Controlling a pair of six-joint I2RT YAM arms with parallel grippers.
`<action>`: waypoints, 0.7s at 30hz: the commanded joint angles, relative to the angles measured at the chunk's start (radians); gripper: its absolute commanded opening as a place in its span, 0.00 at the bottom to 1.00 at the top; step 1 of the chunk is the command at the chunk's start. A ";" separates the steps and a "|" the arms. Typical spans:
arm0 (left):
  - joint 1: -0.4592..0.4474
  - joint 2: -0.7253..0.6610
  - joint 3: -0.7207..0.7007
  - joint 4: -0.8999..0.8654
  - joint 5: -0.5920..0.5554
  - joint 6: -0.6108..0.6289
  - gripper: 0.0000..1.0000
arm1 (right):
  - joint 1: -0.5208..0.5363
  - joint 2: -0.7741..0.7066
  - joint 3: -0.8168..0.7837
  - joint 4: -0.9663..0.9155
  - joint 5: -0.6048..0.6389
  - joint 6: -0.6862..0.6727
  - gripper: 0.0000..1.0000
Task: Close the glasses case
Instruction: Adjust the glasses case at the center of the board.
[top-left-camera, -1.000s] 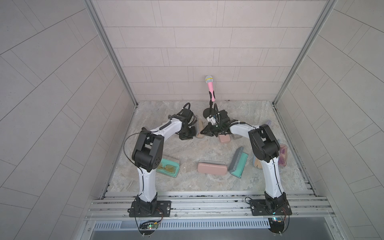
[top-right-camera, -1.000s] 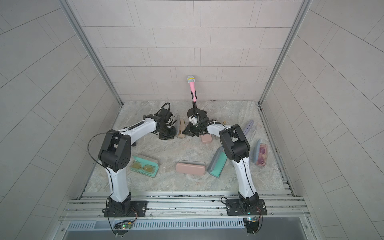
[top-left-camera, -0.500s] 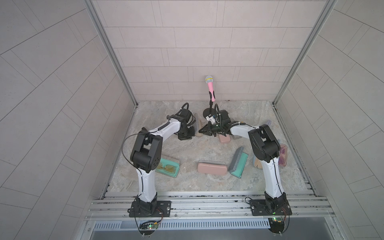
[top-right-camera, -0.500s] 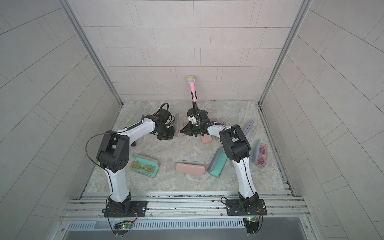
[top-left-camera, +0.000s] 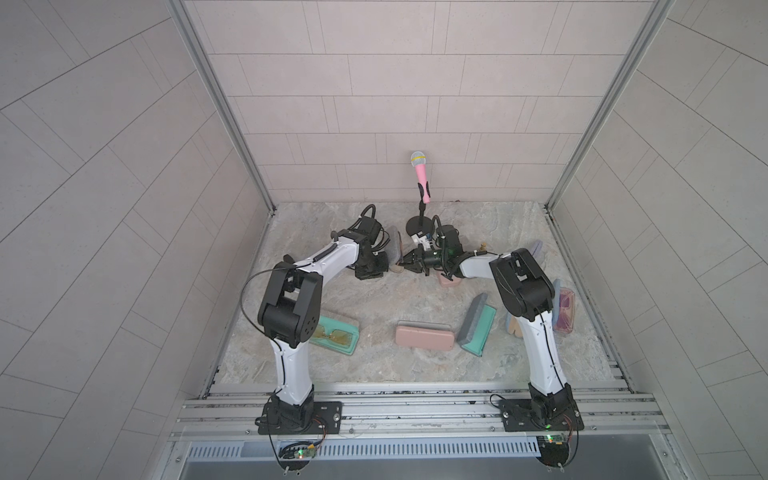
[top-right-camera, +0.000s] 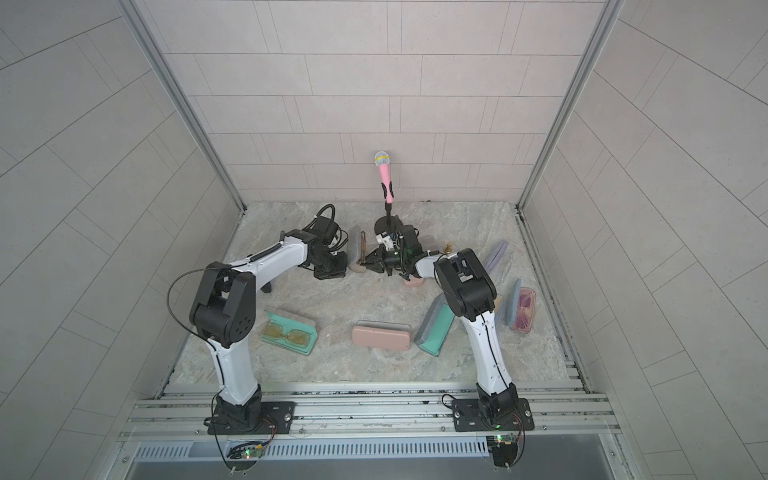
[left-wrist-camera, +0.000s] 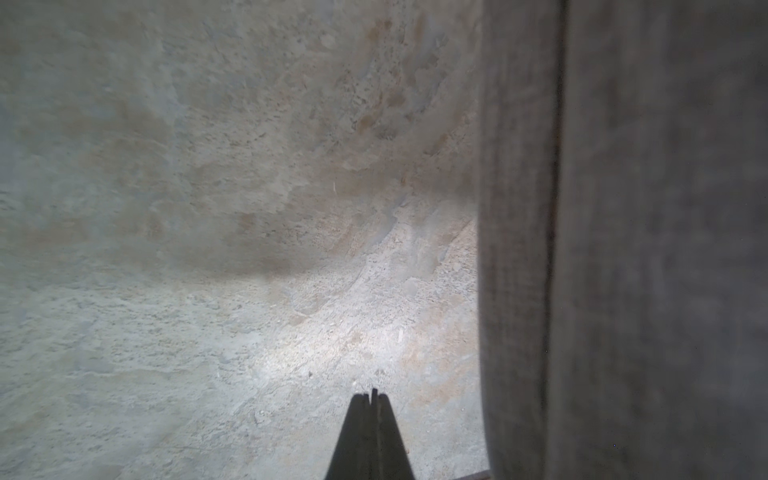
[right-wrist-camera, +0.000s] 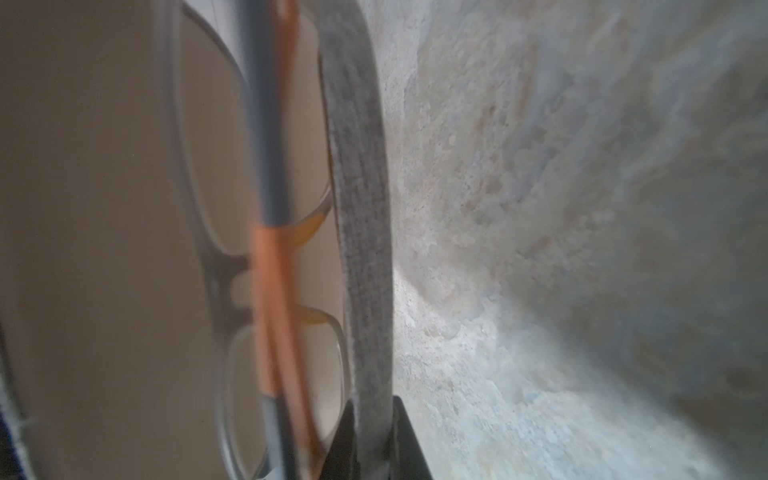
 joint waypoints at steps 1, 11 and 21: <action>0.005 -0.027 -0.011 0.002 0.003 0.009 0.00 | -0.001 -0.022 -0.009 0.068 -0.039 0.020 0.08; 0.005 -0.016 0.002 0.004 -0.005 0.004 0.00 | 0.020 -0.161 0.204 -1.026 0.380 -0.676 0.08; 0.005 0.058 0.066 0.003 -0.003 -0.005 0.00 | 0.029 -0.141 0.237 -1.185 0.547 -0.736 0.10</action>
